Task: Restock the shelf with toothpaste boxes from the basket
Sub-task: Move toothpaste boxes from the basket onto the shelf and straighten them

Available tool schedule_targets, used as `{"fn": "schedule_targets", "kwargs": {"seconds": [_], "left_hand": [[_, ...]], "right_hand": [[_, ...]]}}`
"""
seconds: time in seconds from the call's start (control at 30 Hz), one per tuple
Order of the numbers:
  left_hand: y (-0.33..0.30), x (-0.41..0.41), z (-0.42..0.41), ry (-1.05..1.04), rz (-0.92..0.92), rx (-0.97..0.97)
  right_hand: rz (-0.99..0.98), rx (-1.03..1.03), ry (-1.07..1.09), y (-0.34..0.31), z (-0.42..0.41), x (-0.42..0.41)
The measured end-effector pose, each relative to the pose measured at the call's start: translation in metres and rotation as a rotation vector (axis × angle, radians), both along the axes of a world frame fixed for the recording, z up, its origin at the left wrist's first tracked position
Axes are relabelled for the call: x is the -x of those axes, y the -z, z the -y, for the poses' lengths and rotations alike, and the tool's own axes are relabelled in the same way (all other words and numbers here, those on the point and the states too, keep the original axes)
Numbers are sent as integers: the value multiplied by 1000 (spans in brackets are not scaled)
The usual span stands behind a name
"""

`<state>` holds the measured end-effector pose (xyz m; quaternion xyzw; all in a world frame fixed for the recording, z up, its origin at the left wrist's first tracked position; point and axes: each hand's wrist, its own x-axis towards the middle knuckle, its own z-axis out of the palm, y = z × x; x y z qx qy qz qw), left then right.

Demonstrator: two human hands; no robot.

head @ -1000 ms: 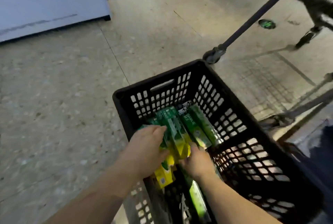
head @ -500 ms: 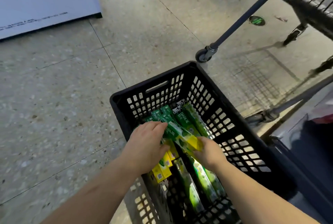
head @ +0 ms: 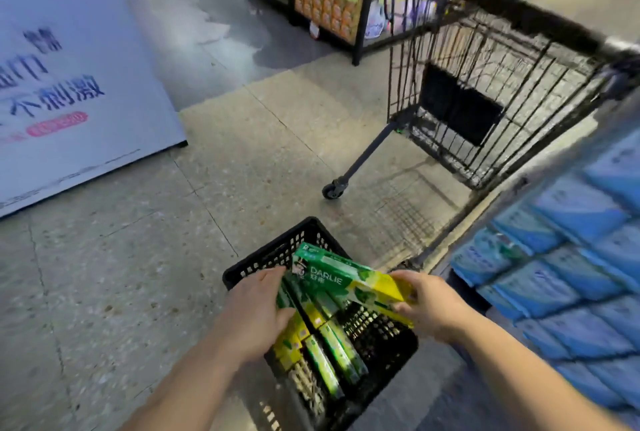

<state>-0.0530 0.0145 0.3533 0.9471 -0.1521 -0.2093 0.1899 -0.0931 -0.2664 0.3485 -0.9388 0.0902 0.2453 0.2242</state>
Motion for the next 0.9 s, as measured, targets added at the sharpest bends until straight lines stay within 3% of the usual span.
{"fn": "schedule_targets", "kwargs": {"seconds": [0.17,0.37,0.67,0.9], "left_hand": [[-114,12,9,64,45,47],[-212,45,36,246,166,115],[-303,164,133,651,272,229],[-340,299,230,900,309,282]], "right_hand": [[106,-34,87,-138,13,55],[180,-13,269,-245,29,155],[224,71,642,-342,63,363],[256,129,895,-378,92,543]]}}
